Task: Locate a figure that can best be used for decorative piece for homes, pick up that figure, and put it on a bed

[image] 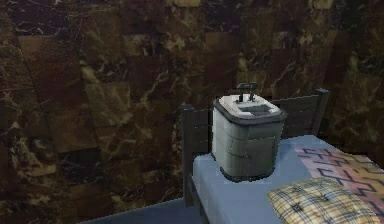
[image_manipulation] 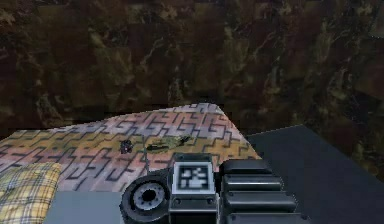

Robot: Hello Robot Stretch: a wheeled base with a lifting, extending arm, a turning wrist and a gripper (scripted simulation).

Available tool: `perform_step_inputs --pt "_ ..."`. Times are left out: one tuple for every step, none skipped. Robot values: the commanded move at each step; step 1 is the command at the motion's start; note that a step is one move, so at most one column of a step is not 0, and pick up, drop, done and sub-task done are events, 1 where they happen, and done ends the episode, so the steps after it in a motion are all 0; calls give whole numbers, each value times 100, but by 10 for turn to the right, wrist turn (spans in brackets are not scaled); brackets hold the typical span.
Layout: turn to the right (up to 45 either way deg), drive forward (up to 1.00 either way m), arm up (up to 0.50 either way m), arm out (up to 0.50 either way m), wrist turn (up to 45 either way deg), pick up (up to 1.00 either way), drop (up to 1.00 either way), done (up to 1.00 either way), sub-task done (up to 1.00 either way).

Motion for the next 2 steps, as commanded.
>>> perform_step_inputs --pt "0 0 0 48 0 0 0 0 0" --pt "0 0 0 0 390 0 0 0 0"
